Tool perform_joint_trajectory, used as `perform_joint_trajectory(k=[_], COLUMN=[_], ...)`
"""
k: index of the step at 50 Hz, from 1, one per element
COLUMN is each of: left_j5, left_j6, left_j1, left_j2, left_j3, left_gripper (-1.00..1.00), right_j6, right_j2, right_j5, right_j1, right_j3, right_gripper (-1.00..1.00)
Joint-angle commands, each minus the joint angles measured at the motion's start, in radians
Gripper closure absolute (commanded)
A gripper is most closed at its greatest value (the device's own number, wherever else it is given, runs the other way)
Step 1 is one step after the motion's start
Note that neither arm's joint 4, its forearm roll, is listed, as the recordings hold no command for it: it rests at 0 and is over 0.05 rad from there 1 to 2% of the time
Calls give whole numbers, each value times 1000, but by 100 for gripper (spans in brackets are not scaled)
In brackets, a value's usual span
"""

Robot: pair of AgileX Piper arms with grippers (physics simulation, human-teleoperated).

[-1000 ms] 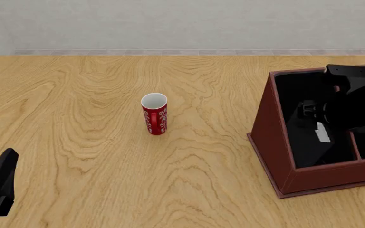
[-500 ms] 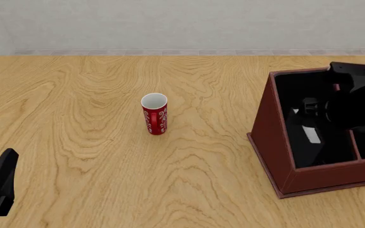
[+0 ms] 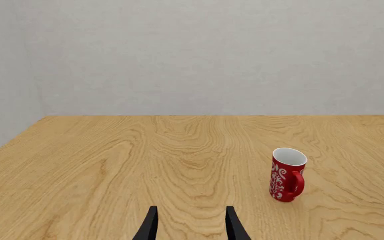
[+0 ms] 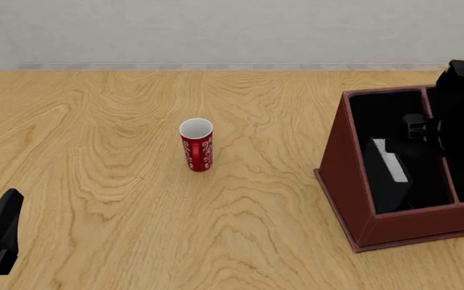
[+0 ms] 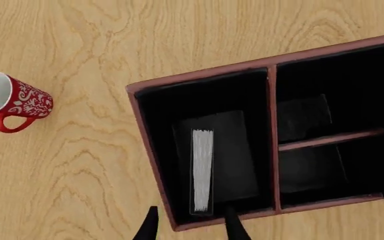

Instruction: Pick up the book and place it in the left compartment of the caddy.

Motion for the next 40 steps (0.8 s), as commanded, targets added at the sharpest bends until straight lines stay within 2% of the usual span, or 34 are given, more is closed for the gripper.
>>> perform_joint_trajectory(k=[1, 9, 12, 14, 17, 27, 30, 34, 40], left_j5=[-1, -1, -1, -1, -1, -1, -1, -1, -1], left_j6=[0, 0, 0, 0, 0, 0, 0, 0, 0], left_j1=[0, 0, 0, 0, 0, 0, 0, 0, 0], left_j2=[0, 0, 0, 0, 0, 0, 0, 0, 0], left_j3=[1, 1, 1, 1, 1, 1, 1, 1, 1], left_gripper=[-100, -100, -100, -100, -100, -100, -100, -100, -100], right_j6=[5, 31, 29, 1, 13, 7, -12, -1, -7], right_j2=[-133, -230, -254, -265, -292, -413, -436, -498, -572], right_j5=[111, 167, 181, 195, 210, 302, 328, 377, 385], right_j1=[19, 78, 87, 77, 96, 97, 81, 84, 84], right_j3=[-26, -46, -46, -54, -64, -114, -135, -159, -151], right_gripper=[-100, -100, -100, -100, -100, -100, -100, -100, -100])
